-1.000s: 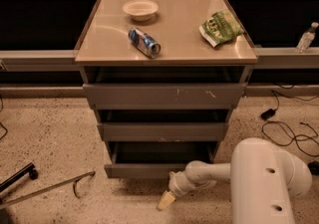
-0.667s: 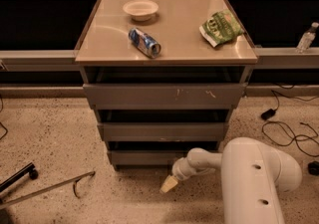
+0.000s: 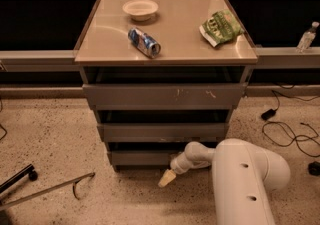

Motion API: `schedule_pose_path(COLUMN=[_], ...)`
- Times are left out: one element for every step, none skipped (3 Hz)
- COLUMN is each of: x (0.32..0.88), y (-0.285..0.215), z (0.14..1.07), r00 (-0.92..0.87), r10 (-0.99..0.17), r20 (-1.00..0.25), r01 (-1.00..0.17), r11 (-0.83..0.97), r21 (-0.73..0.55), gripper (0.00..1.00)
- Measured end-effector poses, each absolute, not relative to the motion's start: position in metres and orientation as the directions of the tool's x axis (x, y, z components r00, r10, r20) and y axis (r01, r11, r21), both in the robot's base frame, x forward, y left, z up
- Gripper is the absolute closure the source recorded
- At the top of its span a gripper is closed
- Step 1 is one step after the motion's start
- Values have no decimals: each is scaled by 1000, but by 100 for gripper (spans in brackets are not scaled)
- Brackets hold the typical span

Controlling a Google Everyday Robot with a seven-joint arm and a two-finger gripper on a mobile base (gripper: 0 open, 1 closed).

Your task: Close bottom drawer

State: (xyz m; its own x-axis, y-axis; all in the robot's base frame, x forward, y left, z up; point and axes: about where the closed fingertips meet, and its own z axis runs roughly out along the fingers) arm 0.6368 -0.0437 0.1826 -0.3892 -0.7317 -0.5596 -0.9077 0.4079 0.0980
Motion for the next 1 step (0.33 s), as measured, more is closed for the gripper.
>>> schedule_pose_path(x=[637], y=[-44], z=[183], r00=[-389], r10=[-732], r20=[-560], r01=[-908], r11=[408], r21=[98], gripper=[0])
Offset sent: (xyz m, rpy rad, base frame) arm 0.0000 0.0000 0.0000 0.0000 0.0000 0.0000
